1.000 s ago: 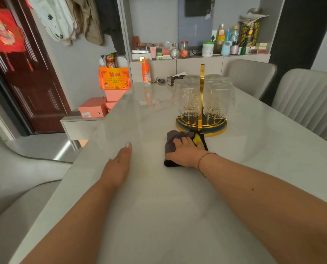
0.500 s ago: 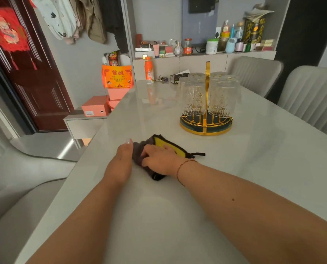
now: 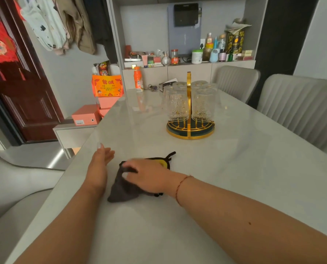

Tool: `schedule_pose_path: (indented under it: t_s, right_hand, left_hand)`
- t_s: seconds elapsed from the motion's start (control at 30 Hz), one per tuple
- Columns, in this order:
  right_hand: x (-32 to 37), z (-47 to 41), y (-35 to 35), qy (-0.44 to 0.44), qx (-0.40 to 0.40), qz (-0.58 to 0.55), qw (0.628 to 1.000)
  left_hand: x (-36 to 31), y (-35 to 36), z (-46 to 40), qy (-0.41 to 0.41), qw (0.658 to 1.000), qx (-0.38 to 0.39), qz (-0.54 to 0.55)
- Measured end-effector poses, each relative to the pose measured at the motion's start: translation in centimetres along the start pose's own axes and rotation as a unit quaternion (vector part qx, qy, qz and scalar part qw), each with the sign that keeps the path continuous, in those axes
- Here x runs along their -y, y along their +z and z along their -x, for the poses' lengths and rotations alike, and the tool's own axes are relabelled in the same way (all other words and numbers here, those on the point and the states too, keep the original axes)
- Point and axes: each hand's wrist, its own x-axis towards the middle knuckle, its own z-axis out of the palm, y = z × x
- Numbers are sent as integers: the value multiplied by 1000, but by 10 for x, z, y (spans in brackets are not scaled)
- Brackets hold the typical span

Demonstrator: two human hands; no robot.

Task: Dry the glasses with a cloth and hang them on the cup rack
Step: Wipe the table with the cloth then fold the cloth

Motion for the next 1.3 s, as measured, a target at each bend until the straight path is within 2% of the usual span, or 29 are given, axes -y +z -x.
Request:
schedule_pose_path:
  t_s: [0.1,0.23,0.3,0.43,0.67,0.9,0.97,1.17,1.3]
  right_hand:
    - [-3,8,19,-34,89,147,985]
    - [-4,22,6,-98,153,251,951]
    - [-6,31,4,-106,169,260,945]
    - [-10,48,9,-72,138,144,977]
    - [-18,23,13,-22,96,167,981]
    - [-47,-31,4,78,35,193,977]
    - [-55,-45,-3,102,23,208,973]
    - [-84,-77,-21,170,11,188,967]
    - [-101,-83,-29,193,0,182,964]
  left_hand:
    - [3,-1,-2,11,999,0,-31]
    - [6,-2,-4,23,998,12,-59]
    - [6,-2,-6,30,997,15,-65]
    - [9,-1,-6,33,997,13,-75]
    - [12,0,-7,32,997,13,-74]
    - [11,3,-3,9,993,18,-114]
    - [9,5,2,16,991,40,-124]
    - [10,7,6,28,968,173,-181]
    - [13,2,2,18,964,188,-188]
